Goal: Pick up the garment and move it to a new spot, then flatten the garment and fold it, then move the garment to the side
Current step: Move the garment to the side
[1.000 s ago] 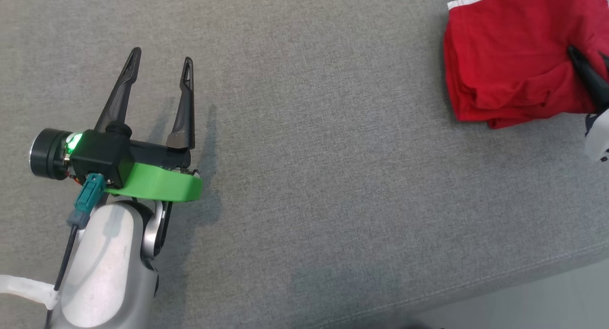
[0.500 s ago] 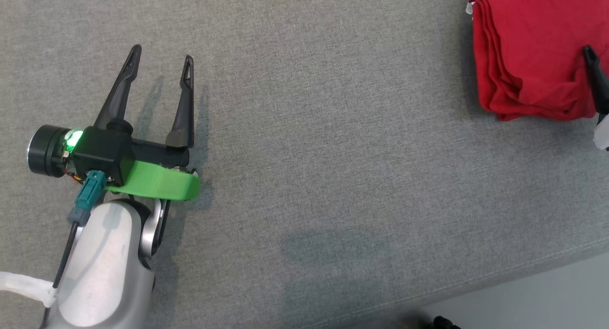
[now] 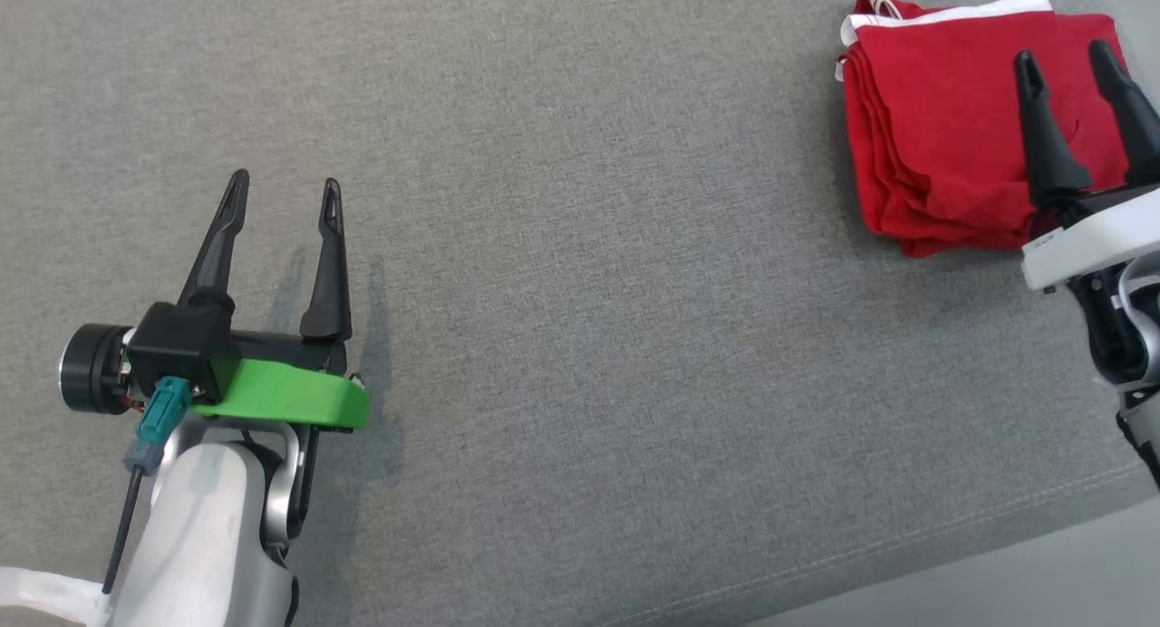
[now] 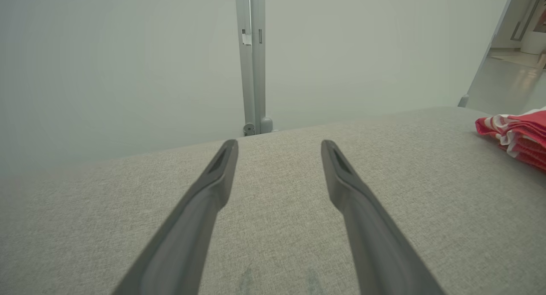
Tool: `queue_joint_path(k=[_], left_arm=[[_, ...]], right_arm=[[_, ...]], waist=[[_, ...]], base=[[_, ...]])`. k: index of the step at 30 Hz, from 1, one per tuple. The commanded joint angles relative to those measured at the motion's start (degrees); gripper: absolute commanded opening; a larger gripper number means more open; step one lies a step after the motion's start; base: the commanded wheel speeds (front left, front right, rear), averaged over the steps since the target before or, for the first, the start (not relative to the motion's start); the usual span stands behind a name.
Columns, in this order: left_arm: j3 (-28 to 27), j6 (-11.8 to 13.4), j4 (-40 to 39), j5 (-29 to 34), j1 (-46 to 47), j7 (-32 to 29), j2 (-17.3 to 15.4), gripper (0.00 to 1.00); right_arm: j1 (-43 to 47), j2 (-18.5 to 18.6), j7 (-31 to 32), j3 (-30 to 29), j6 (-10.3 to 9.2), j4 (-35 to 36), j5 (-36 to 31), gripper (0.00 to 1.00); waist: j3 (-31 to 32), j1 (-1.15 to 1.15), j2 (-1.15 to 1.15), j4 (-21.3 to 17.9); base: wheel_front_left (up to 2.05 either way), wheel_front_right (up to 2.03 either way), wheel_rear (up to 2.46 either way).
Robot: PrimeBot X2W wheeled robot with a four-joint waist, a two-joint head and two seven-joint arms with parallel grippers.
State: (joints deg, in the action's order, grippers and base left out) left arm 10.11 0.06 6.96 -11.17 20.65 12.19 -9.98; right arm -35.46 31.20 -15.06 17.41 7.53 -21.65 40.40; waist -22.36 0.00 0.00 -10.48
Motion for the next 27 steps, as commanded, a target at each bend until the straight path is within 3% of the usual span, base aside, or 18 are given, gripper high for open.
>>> queue_joint_path(k=[1,12,27], left_arm=[[-0.1,0.4,0.3,-0.7,-1.2,0.3,0.2,1.00],[-1.1,1.6,1.7,-2.6,-5.5,1.0,0.8,1.00],[-1.6,2.2,2.1,-4.6,-11.7,0.3,-0.3,1.00]], right_arm=[[2.4,-2.0,-0.2,-1.6,-0.09,2.4,-2.5,1.00],[11.6,-12.3,-0.2,-7.4,-0.09,9.7,-12.3,1.00],[22.8,-16.0,0.7,-10.3,-0.08,10.7,-18.1,1.00]], waist=[[3.0,0.00,0.00,2.0],[8.5,0.00,0.00,8.0],[15.7,0.00,0.00,9.8]], base=[[0.00,0.00,0.00],[0.00,0.00,0.00],[0.00,0.00,0.00]])
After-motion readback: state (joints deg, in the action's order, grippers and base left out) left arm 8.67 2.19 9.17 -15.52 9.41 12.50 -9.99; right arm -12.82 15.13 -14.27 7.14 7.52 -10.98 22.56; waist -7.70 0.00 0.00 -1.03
